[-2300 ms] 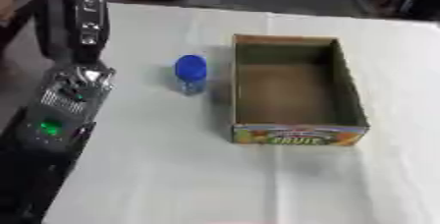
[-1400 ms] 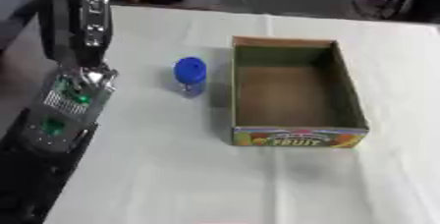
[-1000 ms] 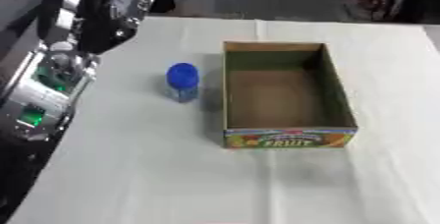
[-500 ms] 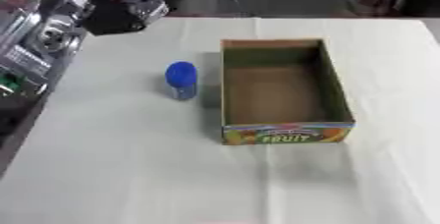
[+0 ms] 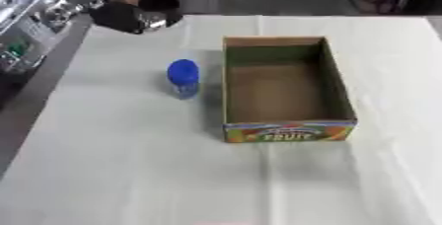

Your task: Pick up objects on the table and place them in the box.

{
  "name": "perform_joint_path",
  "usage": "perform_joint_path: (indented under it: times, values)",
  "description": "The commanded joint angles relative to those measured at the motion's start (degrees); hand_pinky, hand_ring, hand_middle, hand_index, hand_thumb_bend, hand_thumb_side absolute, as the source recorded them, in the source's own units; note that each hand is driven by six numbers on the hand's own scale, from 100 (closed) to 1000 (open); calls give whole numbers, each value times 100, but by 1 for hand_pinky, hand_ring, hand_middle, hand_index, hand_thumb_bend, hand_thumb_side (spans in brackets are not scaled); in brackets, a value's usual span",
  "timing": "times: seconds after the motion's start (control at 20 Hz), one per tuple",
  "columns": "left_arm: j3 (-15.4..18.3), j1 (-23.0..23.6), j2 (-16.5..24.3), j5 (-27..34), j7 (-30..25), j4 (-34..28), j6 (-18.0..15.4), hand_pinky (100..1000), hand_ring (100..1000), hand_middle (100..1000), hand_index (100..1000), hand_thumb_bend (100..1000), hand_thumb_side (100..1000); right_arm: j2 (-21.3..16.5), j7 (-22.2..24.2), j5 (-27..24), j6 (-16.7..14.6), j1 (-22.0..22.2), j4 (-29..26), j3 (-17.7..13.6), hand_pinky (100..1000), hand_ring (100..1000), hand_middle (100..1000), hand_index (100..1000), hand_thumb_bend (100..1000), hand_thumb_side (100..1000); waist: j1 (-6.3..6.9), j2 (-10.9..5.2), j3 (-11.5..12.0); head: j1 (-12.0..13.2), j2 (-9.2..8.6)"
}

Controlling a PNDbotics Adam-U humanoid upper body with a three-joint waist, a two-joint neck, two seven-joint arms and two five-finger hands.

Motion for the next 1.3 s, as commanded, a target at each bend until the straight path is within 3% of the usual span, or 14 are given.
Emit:
perform_joint_path:
  times: [0.05, 0.25, 0.45, 0.65, 1.1, 1.3]
  values:
    - [7, -294, 65, -289, -496, 393, -123, 862, 801, 871, 957, 624, 754, -58, 37, -31, 3, -82, -89, -7, 197, 487, 484, 581, 126, 918, 11, -61, -26, 50, -27]
    - [14, -562, -101, -540, -1016, 948, -326, 871, 803, 874, 959, 670, 727, -37, 78, -63, 24, -121, -89, 10, 197, 487, 484, 581, 126, 917, 19, -40, -62, 133, -66]
    - [95, -671, -176, -662, -1443, 1368, -445, 894, 816, 889, 964, 685, 696, 21, 106, -114, 37, -210, -89, 8, 197, 487, 484, 581, 125, 917, 3, 32, -159, 371, -406]
    - [142, -783, -243, -697, -2039, 1711, -512, 904, 819, 896, 979, 713, 654, 57, 125, -155, 36, -271, -89, -6, 198, 487, 484, 581, 125, 916, -13, 87, -231, 418, -601]
    - [259, -1041, -464, -755, -3127, 2173, -463, 859, 803, 940, 1000, 738, 584, 135, 206, -209, 48, -383, -89, 16, 195, 488, 483, 581, 124, 916, -34, 200, -373, 430, -660]
    - [304, -1135, -559, -783, -3503, 2318, -344, 838, 796, 945, 1000, 741, 567, 147, 240, -234, 53, -422, -89, 20, 196, 488, 483, 582, 123, 916, -29, 223, -411, 421, -608]
